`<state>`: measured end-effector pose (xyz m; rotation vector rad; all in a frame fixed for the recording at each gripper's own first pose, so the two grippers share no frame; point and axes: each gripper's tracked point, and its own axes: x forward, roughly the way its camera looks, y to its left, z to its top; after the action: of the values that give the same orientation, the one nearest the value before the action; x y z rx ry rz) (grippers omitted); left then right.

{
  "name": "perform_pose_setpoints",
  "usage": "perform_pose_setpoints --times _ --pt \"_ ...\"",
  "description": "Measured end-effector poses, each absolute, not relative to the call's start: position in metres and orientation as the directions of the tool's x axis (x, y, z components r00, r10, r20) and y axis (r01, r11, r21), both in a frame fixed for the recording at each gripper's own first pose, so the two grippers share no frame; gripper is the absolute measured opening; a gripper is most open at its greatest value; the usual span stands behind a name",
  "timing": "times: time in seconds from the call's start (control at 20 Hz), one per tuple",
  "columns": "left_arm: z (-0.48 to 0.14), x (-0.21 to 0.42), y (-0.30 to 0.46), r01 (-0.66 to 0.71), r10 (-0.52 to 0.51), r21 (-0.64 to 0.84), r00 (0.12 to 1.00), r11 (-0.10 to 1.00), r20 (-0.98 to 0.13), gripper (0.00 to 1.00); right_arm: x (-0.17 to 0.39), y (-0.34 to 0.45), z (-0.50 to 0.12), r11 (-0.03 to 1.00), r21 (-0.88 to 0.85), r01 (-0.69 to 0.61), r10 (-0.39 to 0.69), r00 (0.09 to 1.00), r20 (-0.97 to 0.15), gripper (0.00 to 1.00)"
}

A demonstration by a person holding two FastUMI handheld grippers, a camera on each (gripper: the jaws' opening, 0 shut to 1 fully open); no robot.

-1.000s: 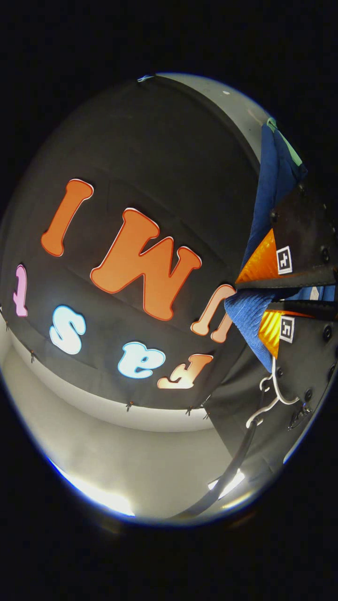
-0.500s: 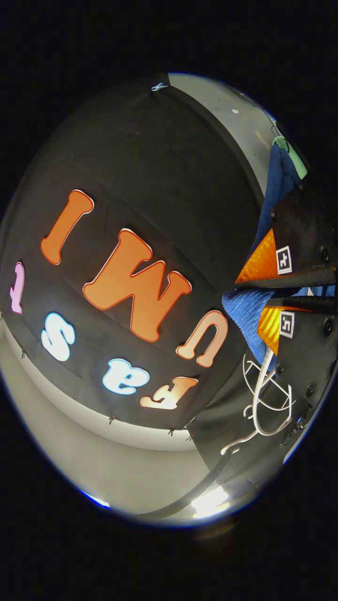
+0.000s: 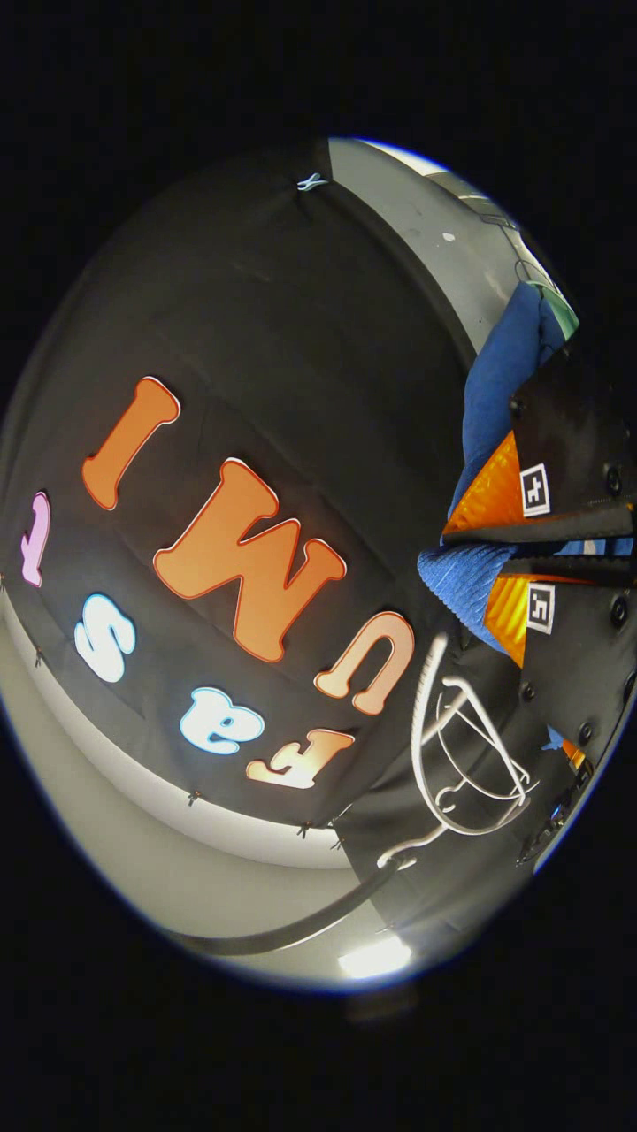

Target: Grasp the clothes on the hanger with both hands and then place them into the laundry hamper below.

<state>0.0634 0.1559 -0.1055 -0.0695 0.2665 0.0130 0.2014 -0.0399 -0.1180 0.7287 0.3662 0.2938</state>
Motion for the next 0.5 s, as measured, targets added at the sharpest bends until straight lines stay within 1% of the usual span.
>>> perform_pose_setpoints --times 0.5 --pt "-0.119 0.039 0.078 0.032 -0.063 -0.120 0.963 0.992 -0.261 0.04 0.143 -0.004 -0.124 0.746 0.641 -0.180 0.427 0.868 -0.253 0.14"
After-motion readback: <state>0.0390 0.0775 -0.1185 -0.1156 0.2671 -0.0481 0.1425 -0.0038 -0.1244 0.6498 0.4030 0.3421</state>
